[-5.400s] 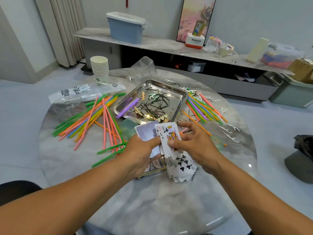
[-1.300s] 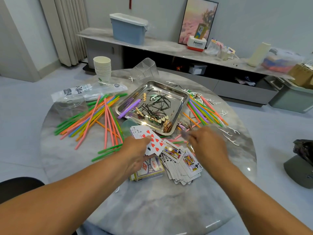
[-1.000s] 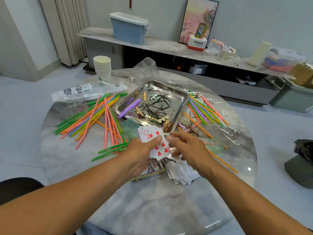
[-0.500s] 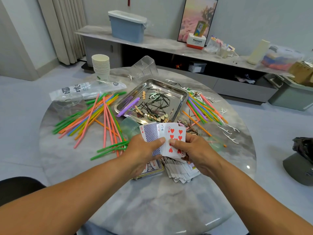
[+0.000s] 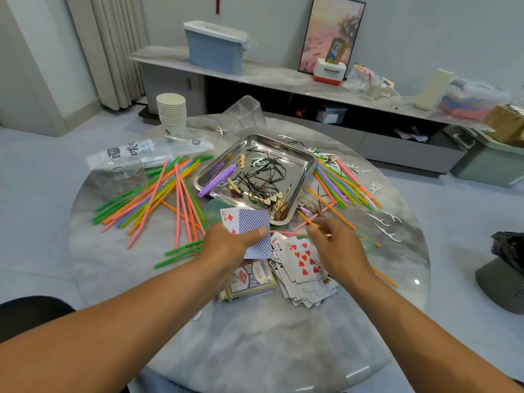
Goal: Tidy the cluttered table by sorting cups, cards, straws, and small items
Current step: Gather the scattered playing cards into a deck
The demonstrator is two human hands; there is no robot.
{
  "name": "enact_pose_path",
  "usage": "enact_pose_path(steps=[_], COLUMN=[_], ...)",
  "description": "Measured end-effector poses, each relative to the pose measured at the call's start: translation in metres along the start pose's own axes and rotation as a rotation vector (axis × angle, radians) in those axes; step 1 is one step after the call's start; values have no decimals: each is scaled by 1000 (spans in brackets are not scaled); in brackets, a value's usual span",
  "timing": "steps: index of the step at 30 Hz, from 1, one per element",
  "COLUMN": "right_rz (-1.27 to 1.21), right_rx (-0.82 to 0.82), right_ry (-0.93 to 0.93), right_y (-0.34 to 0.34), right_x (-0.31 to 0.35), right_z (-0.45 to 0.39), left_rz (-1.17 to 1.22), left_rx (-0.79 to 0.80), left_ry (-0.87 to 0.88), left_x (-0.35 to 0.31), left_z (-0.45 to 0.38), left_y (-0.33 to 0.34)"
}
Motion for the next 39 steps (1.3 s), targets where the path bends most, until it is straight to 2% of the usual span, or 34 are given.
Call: enact_pose_path(steps=[2,4,5,11,15,17,19,22,24,26,30,31,34,37,39], right_rz=[-398,-517,-531,-774,-702,-681,-757,-1004,-941,-709,-292,-294,-537,-663,-639], right_rx=[205,383,398,261,421,469,412,244,167,120,157,165,173,328,345], right_ry=[23,28,20,160,167,126,117,113,-6,-166,-414,-389,-129,38,138], right_y=[8,18,20,-5,7,13,9,-10,-18,-18,2,4,0,3,3], right_x=[13,24,25,15,18,24,25,20,20,25,39,38,28,20,12], right_z=[6,14,15,3,9,15,13,1,-3,2,18,17,10,11,8], left_rz=[-27,-66,-80,-3,-122,-107,-55,102,169,126,-12,-71,-154,-139,-318], left_rx=[58,119,137,69,105,154,140,2,-34,0,118,144,243,392,482], left_ry=[14,36,40,-34,5,2,-18,-113,-176,-205,-182,-167,-137,-184,-157], left_x=[3,5,7,11,6,7,10,12,8,5,7,9,16,21,21], left_z=[5,8,8,1,1,5,5,-2,-2,2,7,7,10,19,22], left_y=[7,13,15,8,10,15,19,12,8,11,23,26,34,45,46])
Point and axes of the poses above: each hand's wrist, its own z-axis away from the middle knuckle, its own y-axis out of the palm, x = y × z, the point moved 6 cm from there along -z, towards the middle knuckle, and after that the axes turned 8 degrees about z, right-handed, at the moved point
